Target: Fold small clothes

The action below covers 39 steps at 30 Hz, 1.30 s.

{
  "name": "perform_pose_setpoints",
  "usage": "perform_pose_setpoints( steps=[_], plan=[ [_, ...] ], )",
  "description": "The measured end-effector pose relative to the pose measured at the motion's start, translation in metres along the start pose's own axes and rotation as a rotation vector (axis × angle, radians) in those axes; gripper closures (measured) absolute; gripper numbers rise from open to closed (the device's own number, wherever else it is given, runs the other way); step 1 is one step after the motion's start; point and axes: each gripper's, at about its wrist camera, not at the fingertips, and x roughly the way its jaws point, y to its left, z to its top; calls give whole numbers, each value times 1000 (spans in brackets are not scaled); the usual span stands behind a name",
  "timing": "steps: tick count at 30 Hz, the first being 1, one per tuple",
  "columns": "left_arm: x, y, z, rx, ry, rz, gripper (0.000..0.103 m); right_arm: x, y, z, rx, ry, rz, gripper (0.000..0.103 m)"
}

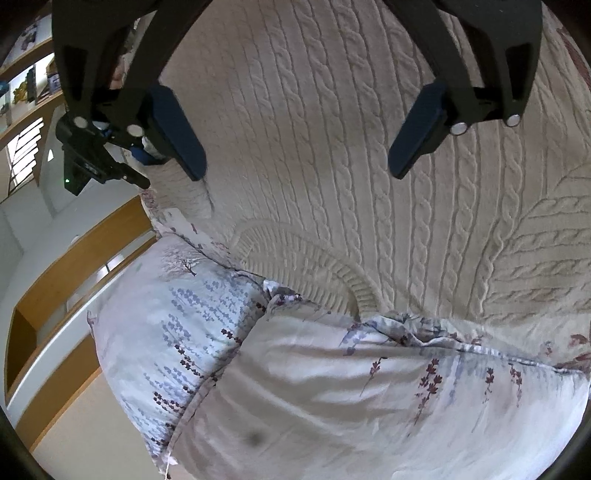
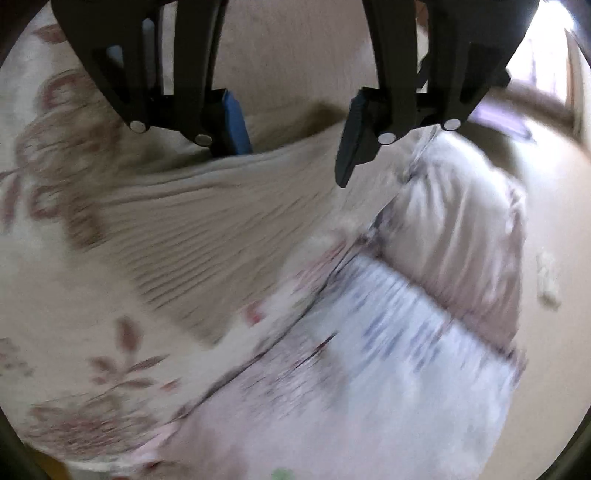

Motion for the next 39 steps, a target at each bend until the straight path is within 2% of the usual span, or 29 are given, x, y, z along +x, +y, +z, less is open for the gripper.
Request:
perform_pose_setpoints(
  steps=[1,2,4,6,8,9,10,12,13,14,16,17,20,26,30,33,35,36,37,39],
  plan=[
    [-1,1,0,-3,2,-3,10,-2,0,4,1,-16,-62,70],
    [-2,2,0,-8,3,-5,10,-2,3,5,-22,-39,-119,87],
    [-5,6,2,-27,0,-13,10,-4,18,9,-96,-77,-218,92],
    [-8,10,4,-47,-5,-21,10,-4,53,4,-227,-131,-268,93],
    [-11,15,5,-75,-13,-36,10,-5,90,-6,-369,-167,-256,93],
    [-13,17,6,-89,-16,-43,10,-1,119,-17,-460,-173,-219,93],
    [-14,21,6,-112,-21,-55,10,5,141,-31,-536,-139,-169,93],
    [-15,25,7,-144,-25,-75,10,29,174,-56,-656,2,-56,89],
    [-15,28,6,-167,-21,-88,10,43,186,-70,-700,97,-10,74],
    [-14,29,6,-177,-16,-92,11,63,195,-93,-747,230,35,62],
    [-12,32,5,-195,1,-99,13,78,198,-116,-790,317,34,58],
    [-11,32,4,-204,11,-105,14,78,195,-121,-795,321,23,56],
    [-6,31,3,-215,37,-116,18,63,174,-109,-683,306,22,47],
    [16,27,2,-285,119,-157,36,3,76,-52,-171,196,5,47],
    [35,21,2,-320,165,-136,47,-14,23,-34,48,140,-7,47],
    [46,20,5,-325,165,-112,67,-17,1,-25,130,83,-21,47],
    [55,20,9,-320,163,-96,93,-17,-5,-20,145,42,-37,49],
    [57,19,12,-309,160,-88,95,-19,-9,-19,154,19,-40,52],
    [58,17,14,-288,152,-75,95,-19,-11,-16,153,1,-44,59],
    [51,12,21,-234,119,-63,96,-18,-12,-11,146,-27,-68,64]
  ],
)
